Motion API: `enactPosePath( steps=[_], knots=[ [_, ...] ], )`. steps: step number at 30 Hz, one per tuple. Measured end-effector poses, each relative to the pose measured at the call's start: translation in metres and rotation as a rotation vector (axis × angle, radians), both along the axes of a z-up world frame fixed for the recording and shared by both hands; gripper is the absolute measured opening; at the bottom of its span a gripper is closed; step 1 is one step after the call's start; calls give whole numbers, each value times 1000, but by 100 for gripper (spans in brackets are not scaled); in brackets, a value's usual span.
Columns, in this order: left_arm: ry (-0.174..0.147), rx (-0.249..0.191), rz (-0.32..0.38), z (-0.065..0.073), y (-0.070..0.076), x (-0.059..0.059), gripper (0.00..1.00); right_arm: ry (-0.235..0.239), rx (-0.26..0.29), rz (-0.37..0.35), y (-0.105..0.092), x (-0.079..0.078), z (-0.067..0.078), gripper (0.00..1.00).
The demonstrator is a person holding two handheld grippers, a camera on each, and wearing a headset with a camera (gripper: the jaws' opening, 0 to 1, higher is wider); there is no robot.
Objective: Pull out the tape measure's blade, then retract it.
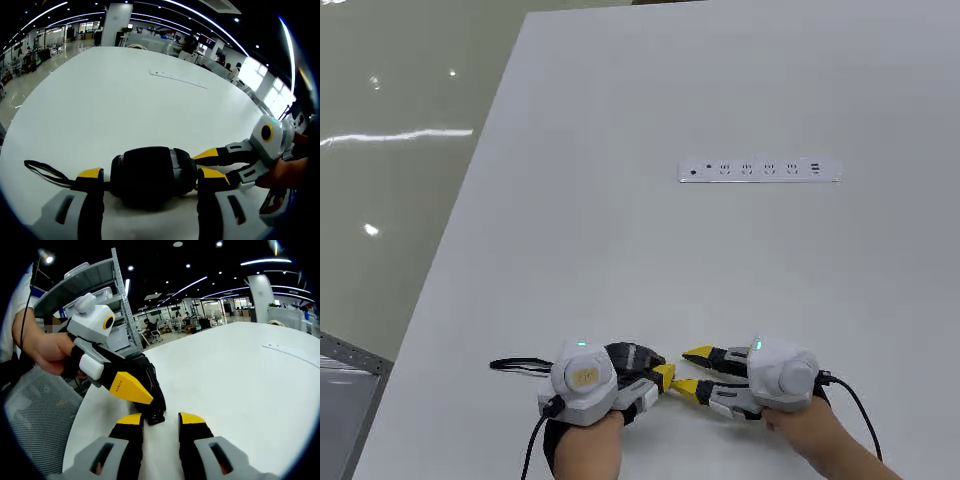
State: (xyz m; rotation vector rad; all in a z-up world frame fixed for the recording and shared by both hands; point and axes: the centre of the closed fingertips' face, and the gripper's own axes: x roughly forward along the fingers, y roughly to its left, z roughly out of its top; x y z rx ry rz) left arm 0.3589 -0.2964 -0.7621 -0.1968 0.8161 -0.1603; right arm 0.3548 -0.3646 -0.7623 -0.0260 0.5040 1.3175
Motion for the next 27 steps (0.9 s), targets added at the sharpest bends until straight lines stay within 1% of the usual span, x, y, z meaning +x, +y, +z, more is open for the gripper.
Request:
enactPosePath(
  steps=[5, 8, 10, 12, 16, 17, 21, 23, 26, 27],
  knots=[
    [-3, 4, -18, 2, 1, -3, 75, -2, 3, -19, -7, -3, 1, 28],
    [0, 0, -25, 1, 2, -6, 74, -2, 9, -33, -12, -4, 2, 28],
    [-4, -4, -31, 2, 1, -7, 74, -4, 4, -37, -16, -4, 1, 28],
    [-5, -2, -38, 2, 1, -8, 74, -5, 6, -44, -19, -5, 4, 28],
    [-12, -8, -51, 2, -1, -10, 74, -6, 14, -67, -26, -3, 7, 28],
    [-14, -16, -54, 3, -2, -10, 74, -10, 16, -73, -27, -4, 10, 28],
    [-24, -19, -66, 6, -2, -11, 74, -15, 20, -81, -31, -5, 12, 28],
    [-31, -14, -74, 8, -1, -12, 74, -16, 23, -87, -33, -6, 14, 28],
    [-34, -24, -73, 8, 1, -13, 74, -19, 24, -92, -36, -7, 16, 28],
    [-40, -28, -74, 10, 1, -13, 74, -19, 28, -98, -37, -7, 17, 28]
  ],
)
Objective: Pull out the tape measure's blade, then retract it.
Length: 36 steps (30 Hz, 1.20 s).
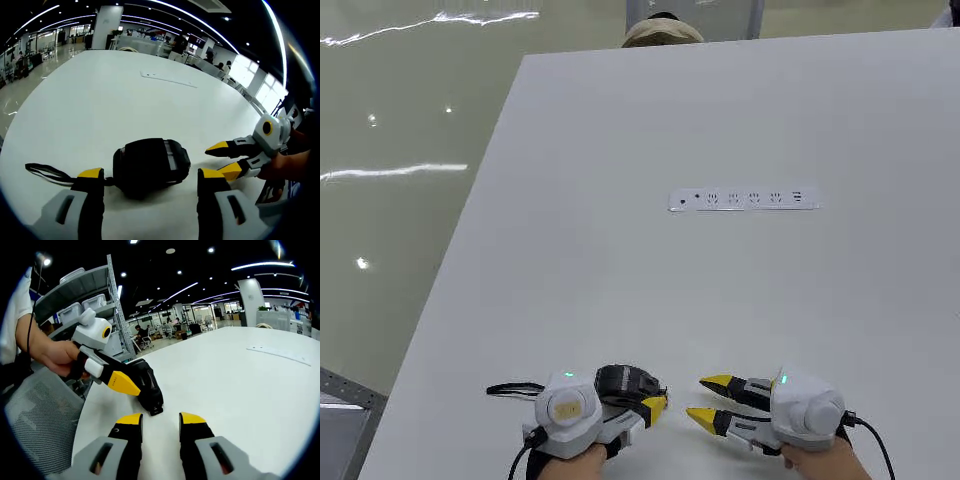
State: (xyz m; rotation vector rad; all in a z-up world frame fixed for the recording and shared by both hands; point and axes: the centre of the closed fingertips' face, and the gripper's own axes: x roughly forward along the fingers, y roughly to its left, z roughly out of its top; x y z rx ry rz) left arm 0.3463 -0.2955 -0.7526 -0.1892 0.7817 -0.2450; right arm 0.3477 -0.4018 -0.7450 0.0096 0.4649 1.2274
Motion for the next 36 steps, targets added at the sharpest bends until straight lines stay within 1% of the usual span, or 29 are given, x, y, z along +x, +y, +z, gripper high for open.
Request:
enactPosePath(
  steps=[6, 12, 13, 14, 16, 19, 21, 23, 25, 26, 29, 36],
  knots=[
    [-12, -16, -13, 4, 0, -4, 74, 1, 5, -17, -7, -6, 1, 28],
    [-17, -32, -27, 5, 1, -8, 74, 4, 5, -32, -15, -12, 2, 29],
    [-17, -32, -30, 5, 2, -9, 74, 2, 1, -34, -16, -13, 2, 30],
    [-19, -32, -32, 6, 2, -10, 74, -11, -8, -29, -17, -15, 4, 29],
    [-21, -25, -38, 6, 3, -11, 74, -9, -6, -25, -18, -18, 6, 27],
    [-26, -27, -45, 7, 6, -14, 74, -7, -8, -30, -21, -19, 4, 29],
    [-29, -28, -48, 8, 7, -15, 74, -10, -12, -33, -23, -21, 7, 30],
    [-32, -20, -60, 8, 8, -17, 74, -12, -13, -35, -25, -21, 6, 31],
    [-37, -15, -70, 8, 9, -19, 74, -16, -12, -41, -26, -22, 11, 31],
    [-39, -15, -74, 9, 10, -19, 74, -18, -11, -43, -27, -22, 11, 32],
    [-39, -12, -83, 9, 13, -22, 74, -25, -7, -50, -28, -22, 15, 33],
    [-56, -15, -103, 14, 21, -27, 74, -23, -16, -67, -35, -27, 15, 38]
  ],
)
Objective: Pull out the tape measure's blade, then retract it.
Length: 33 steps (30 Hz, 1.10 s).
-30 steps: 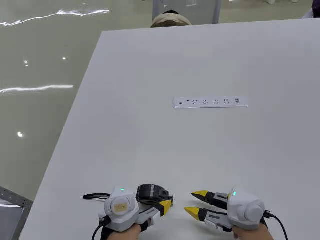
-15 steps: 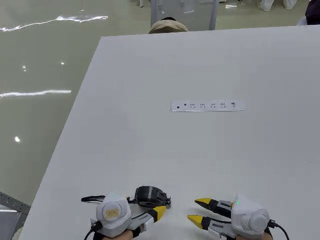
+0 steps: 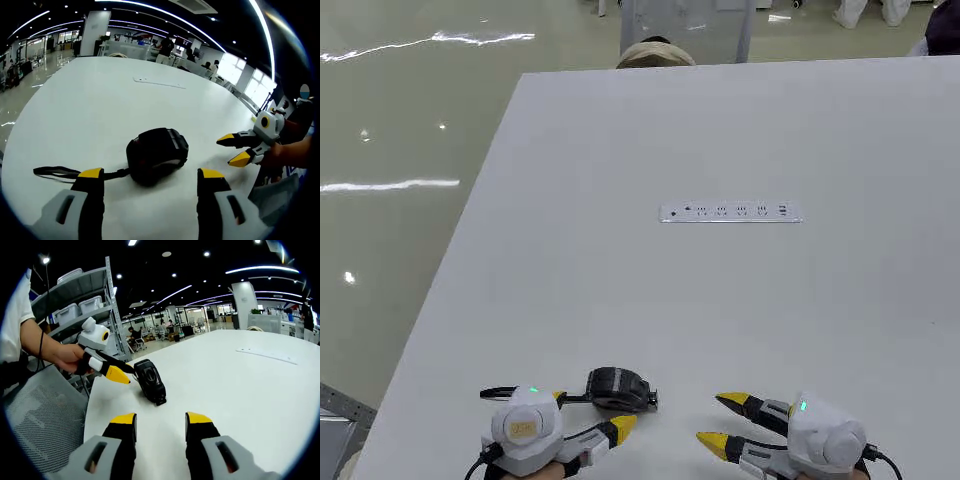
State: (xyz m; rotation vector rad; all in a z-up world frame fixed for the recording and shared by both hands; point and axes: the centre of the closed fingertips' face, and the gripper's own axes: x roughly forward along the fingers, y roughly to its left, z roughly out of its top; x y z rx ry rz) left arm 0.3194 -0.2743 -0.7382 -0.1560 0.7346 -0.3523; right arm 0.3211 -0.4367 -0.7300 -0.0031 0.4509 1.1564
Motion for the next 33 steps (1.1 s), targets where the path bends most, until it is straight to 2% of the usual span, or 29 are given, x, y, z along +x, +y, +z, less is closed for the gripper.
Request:
enactPosePath(
  steps=[11, 19, 20, 25, 33],
  knots=[
    [-18, -19, -29, 2, 8, -9, 74, -7, -9, -19, -8, -6, 6, 42],
    [-26, 14, -90, 3, 11, -17, 74, -14, -4, -45, -14, -8, 14, 46],
    [-29, 31, -104, 2, 12, -19, 74, -14, -3, -48, -15, -8, 12, 47],
    [-29, 47, -133, 2, 13, -24, 74, -11, -4, -58, -19, -10, 13, 48],
    [-37, 42, -162, 3, 12, -31, 74, -9, 2, -78, -25, -11, 17, 48]
  ],
)
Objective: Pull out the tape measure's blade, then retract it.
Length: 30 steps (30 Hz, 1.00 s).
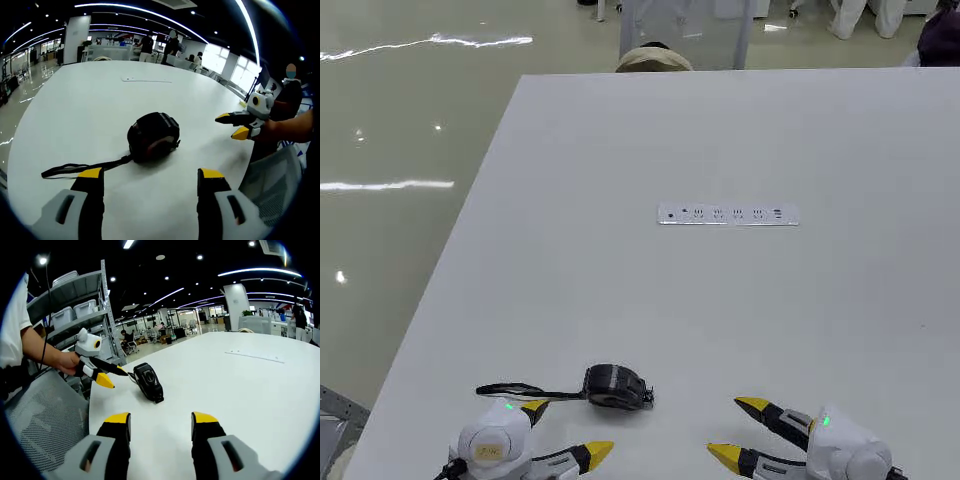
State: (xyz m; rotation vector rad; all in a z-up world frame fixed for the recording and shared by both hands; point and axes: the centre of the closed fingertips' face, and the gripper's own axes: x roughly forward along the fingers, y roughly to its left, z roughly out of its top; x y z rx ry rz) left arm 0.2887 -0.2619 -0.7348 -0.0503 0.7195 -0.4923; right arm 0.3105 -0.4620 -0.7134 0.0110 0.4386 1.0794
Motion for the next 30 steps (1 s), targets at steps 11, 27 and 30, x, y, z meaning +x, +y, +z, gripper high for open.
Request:
enactPosePath(
  steps=[11, 27, 30],
  knots=[
    [-21, -7, -4, 6, 13, -7, 75, 3, -13, -11, -6, -6, 1, 50],
    [-36, 1, -33, 8, 20, -22, 77, -9, -20, -37, -15, -15, 7, 56],
    [-44, 0, -32, 10, 22, -24, 77, -12, -24, -41, -17, -16, 7, 56]
  ],
)
